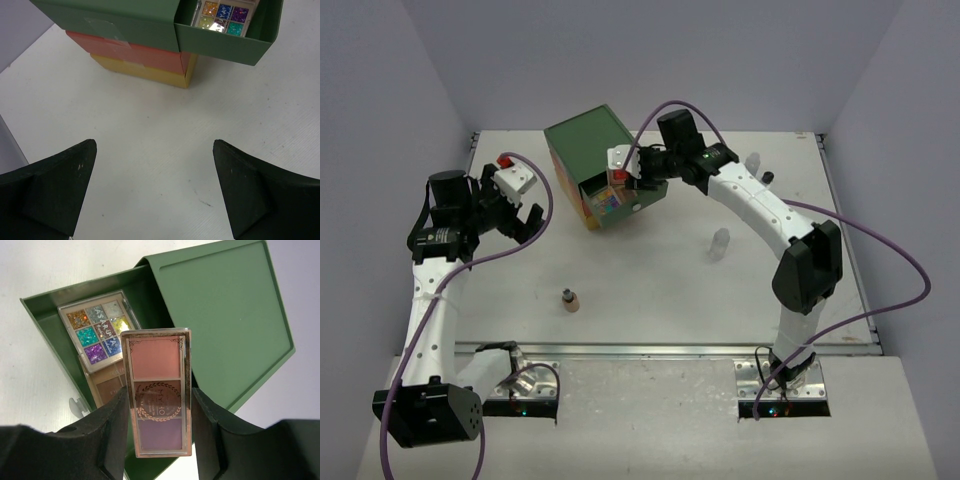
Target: Organize the makeup
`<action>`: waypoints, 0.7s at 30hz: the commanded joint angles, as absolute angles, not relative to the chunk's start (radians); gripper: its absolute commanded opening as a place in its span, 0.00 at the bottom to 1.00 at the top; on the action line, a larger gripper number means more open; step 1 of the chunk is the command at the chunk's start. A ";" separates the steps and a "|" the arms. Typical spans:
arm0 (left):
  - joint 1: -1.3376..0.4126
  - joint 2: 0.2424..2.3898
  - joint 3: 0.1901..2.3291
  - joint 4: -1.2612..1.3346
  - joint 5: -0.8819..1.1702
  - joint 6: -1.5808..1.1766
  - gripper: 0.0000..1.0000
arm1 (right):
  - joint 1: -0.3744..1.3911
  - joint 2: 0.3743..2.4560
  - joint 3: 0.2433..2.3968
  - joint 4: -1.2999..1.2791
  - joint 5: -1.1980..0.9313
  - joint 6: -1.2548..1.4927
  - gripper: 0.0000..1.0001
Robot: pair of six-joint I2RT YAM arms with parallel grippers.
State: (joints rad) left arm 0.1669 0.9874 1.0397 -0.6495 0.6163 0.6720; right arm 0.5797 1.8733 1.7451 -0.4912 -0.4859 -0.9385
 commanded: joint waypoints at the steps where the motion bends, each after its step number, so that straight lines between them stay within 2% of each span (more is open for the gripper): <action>1: 0.173 0.979 1.039 -0.626 0.621 0.676 1.00 | 0.592 1.886 1.779 -0.484 -0.459 -0.972 0.26; 5: 0.173 0.971 1.040 -0.627 0.612 0.684 1.00 | 0.598 1.902 1.794 -0.486 -0.453 -0.972 0.32; 12: 0.173 0.968 1.041 -0.631 0.607 0.691 1.00 | 0.611 1.914 1.806 -0.475 -0.428 -0.971 0.57; 21: 0.173 0.976 1.034 -0.627 0.609 0.692 1.00 | 0.611 1.890 1.815 -0.436 -0.435 -0.939 0.65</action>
State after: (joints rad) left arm 0.1669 0.9874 1.0393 -0.6495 0.6041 0.6807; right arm 0.6048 1.9167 1.7643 -0.4952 -0.4293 -0.9586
